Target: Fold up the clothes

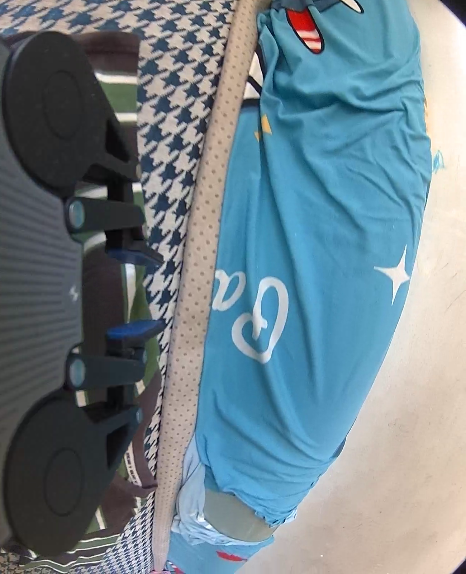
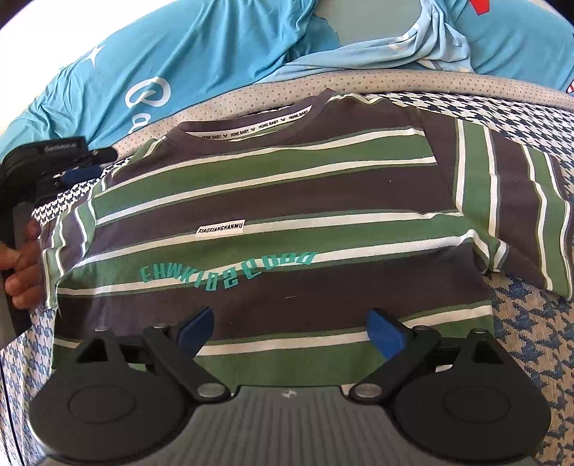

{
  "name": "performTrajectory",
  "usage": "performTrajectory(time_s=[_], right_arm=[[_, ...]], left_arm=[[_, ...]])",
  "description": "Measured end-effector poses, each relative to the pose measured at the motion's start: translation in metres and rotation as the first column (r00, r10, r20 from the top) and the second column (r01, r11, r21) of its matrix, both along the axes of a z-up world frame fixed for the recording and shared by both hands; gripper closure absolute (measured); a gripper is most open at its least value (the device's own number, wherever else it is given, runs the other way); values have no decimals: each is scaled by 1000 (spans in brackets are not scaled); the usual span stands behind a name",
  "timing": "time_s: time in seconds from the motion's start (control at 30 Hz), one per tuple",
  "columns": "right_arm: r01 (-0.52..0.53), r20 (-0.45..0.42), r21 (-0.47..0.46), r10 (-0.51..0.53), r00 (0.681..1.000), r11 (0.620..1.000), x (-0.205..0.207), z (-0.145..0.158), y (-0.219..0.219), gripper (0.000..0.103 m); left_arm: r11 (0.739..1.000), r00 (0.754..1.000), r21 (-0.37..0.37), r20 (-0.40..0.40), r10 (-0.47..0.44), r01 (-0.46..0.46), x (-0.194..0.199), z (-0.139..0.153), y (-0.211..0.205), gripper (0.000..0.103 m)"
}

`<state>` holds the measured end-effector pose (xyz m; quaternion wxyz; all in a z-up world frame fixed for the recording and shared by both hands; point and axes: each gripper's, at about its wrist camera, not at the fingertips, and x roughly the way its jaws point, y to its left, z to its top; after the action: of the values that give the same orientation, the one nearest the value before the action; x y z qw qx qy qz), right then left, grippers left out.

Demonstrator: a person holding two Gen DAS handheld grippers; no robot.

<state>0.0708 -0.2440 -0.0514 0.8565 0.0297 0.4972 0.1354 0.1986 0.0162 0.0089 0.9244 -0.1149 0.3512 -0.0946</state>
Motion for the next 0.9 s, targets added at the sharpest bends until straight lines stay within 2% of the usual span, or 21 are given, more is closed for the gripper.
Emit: performTrajectory(time_s=[0.13, 0.27, 0.63, 0.8, 0.9], right_arm=[[-13, 3, -22, 13, 1000, 1000, 0, -2, 5, 5], [-16, 2, -27, 16, 1000, 999, 0, -3, 7, 2], [-45, 23, -77, 47, 999, 996, -2, -7, 17, 0], [-43, 27, -80, 45, 999, 996, -3, -8, 20, 0], [-44, 28, -84, 46, 999, 995, -3, -8, 21, 0]], left_arm=[[995, 995, -2, 1, -95, 95, 11, -6, -14, 72], [988, 988, -18, -6, -153, 153, 18, -16, -21, 72], [969, 969, -23, 2, -246, 246, 22, -23, -20, 72], [955, 955, 33, 12, -296, 296, 17, -24, -32, 73], [953, 955, 78, 20, -295, 292, 14, -23, -37, 76]])
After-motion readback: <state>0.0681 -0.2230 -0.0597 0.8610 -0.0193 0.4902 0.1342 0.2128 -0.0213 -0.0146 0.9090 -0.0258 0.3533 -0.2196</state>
